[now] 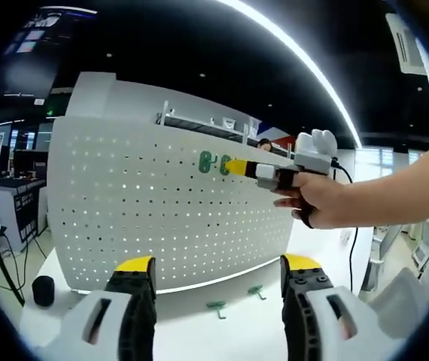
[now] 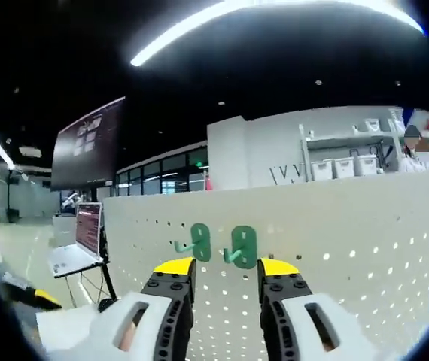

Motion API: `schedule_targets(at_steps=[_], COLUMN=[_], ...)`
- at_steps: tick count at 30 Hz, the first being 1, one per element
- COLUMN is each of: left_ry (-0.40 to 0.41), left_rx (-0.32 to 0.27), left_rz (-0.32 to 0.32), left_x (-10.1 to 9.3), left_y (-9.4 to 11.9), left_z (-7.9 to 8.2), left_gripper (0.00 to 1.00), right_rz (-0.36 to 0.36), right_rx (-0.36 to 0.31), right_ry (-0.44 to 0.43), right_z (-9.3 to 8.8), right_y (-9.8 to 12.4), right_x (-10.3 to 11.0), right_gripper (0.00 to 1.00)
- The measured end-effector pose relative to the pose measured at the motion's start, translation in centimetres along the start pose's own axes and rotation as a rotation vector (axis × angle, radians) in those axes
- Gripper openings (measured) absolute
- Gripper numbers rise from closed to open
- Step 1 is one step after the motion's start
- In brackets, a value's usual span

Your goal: Insert the hook assembly into the mounting plate slot until the hook locks in place.

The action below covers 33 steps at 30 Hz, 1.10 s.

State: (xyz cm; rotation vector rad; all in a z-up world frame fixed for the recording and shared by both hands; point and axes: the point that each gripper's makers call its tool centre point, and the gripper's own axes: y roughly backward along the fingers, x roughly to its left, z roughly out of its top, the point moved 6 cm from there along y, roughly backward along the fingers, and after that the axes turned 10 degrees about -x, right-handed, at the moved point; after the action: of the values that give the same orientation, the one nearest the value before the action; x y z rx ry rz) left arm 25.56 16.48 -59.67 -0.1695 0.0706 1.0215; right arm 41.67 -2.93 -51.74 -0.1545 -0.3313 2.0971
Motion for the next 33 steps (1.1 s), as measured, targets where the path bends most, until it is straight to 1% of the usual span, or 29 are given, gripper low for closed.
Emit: schedule_targets(at_steps=[2,4,6,8,13,15,17,19,26,33], left_ry=[-0.007,-0.003,-0.003,-0.004,0.000,-0.001,-0.001,0.000,0.000,-0.001], left_rx=[0.009,0.010,0.008,0.008,0.008,0.009,0.009,0.011,0.011,0.015], left_rz=[-0.008,-0.009,-0.009,-0.013,-0.016,-0.017,-0.017,-0.017,-0.025,-0.019], left_x=[-0.1,0.0,0.0,-0.1,-0.3,-0.3,-0.3,-0.4,-0.5,-0.3], left_y=[0.0,-0.1,-0.2,-0.2,-0.3,-0.3,-0.3,-0.3,-0.5,-0.5], left_z=[-0.2,-0.2,-0.2,-0.1,-0.2,-0.2,-0.3,-0.4,-0.4,-0.6], left_gripper=[0.69,0.69,0.69,0.69,0.69,0.69,0.69,0.69,0.69,0.69], right_rz=[0.013,0.014,0.021,0.024,0.028,0.044,0.056,0.067,0.114,0.122], right_rx=[0.008,0.012,0.013,0.029,0.022,0.009,0.007,0.013,0.033,0.057], right_ry=[-0.015,-0.005,-0.034,-0.009,-0.012,-0.014,-0.009,-0.010,-0.021,-0.016], right_z=[0.0,-0.1,-0.2,-0.3,-0.1,0.0,0.1,-0.1,-0.5,-0.8], right_y=[0.0,0.1,0.2,0.3,0.8,1.5,2.0,2.8,5.4,7.7], right_x=[0.0,0.0,0.0,0.0,-0.2,-0.2,-0.2,-0.3,0.3,0.4], right_gripper=[0.35,0.34,0.34,0.33,0.34,0.38,0.39,0.40,0.43,0.45])
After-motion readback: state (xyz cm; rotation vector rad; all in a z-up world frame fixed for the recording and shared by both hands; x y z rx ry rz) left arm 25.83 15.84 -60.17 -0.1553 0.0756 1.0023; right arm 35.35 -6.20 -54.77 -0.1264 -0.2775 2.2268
